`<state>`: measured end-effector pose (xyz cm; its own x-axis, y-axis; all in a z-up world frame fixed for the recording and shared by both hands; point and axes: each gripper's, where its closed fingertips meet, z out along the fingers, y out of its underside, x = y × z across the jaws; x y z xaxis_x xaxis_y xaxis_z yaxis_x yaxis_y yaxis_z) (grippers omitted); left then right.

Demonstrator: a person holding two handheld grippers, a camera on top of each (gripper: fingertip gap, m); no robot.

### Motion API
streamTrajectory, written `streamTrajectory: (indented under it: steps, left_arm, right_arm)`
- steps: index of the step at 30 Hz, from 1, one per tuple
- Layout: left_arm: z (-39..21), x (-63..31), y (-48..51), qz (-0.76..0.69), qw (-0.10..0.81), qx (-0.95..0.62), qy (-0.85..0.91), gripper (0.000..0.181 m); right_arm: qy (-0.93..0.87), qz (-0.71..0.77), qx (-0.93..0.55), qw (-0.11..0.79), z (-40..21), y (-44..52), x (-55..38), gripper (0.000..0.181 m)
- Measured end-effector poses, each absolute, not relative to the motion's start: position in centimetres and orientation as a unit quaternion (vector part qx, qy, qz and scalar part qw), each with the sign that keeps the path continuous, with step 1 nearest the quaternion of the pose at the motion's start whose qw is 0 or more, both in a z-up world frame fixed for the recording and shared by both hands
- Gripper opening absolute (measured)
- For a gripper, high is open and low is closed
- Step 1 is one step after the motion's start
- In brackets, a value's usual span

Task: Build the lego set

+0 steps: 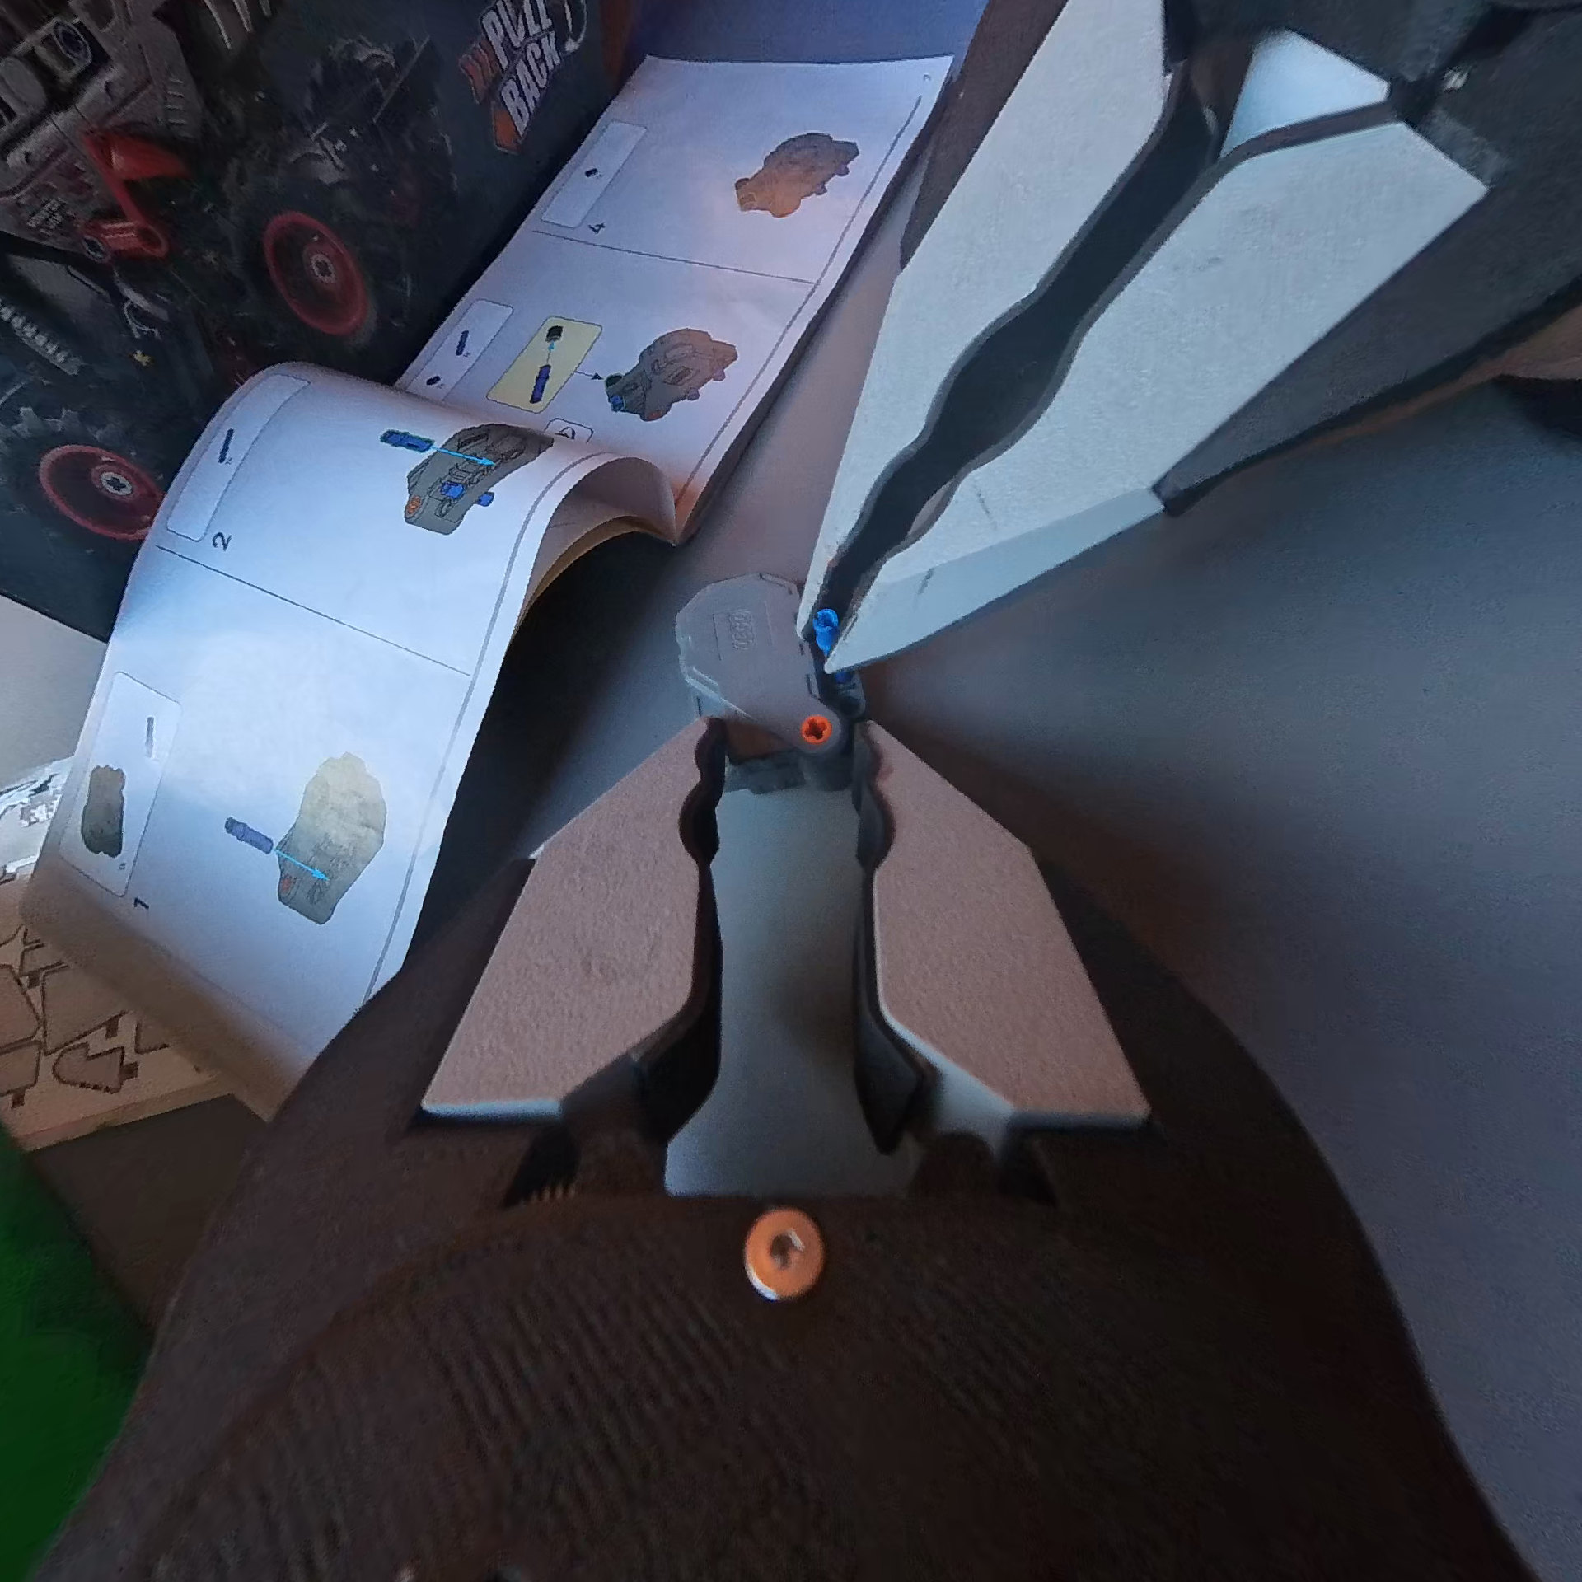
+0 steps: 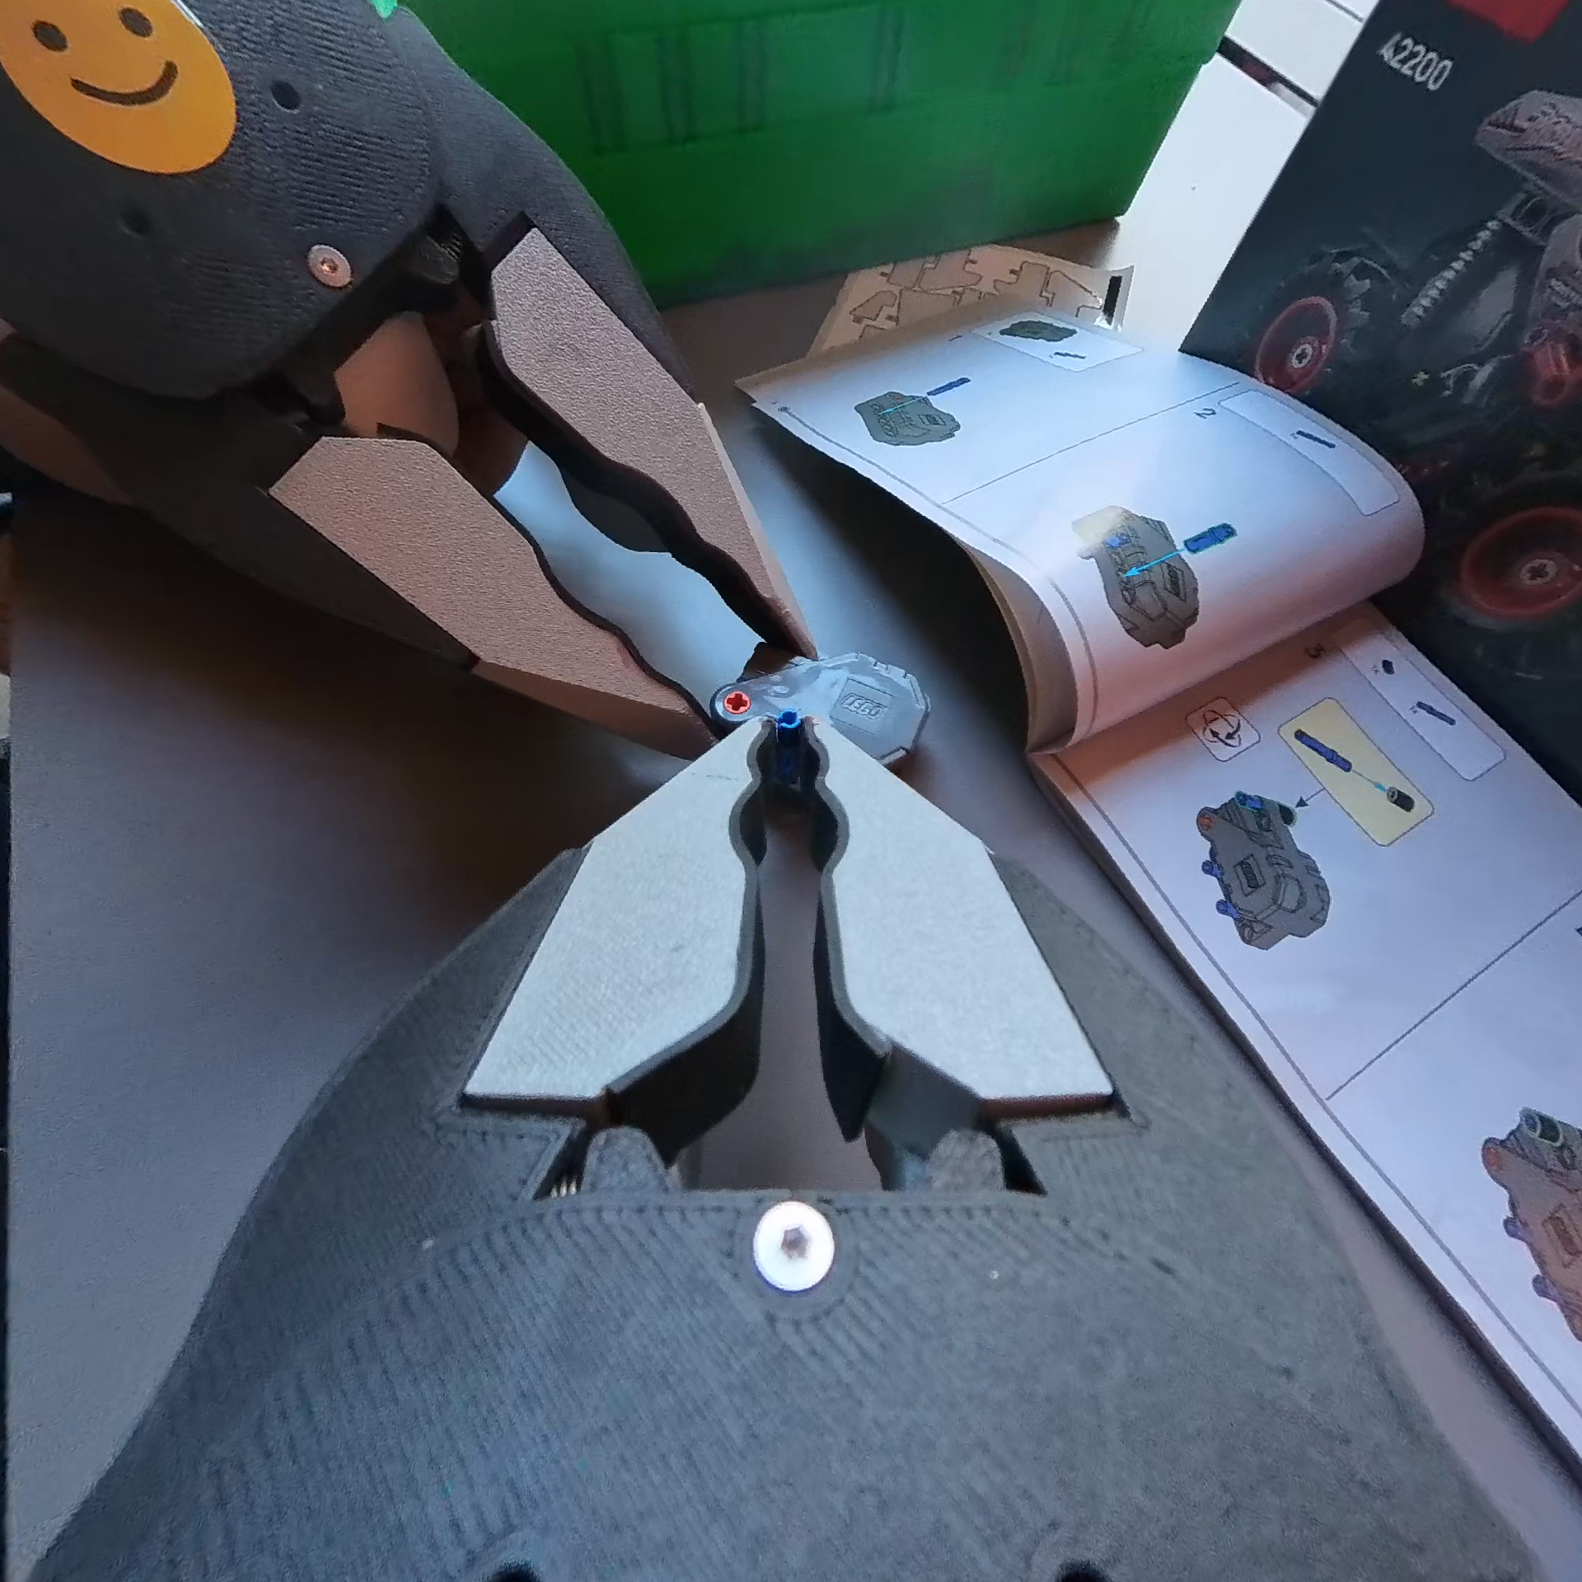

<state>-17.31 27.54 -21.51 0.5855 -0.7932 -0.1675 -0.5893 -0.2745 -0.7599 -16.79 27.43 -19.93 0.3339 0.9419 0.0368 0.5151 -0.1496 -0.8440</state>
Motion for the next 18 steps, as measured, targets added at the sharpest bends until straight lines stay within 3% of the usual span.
streamTrajectory:
  steps: [18]
  left_arm:
    - [-21.51,-17.2,27.41,-0.123,0.414,-0.785,0.444,0.028]
  right_arm:
    - [-0.544,0.232,-0.69,0.417,-19.98,26.95,-16.68,0.002]
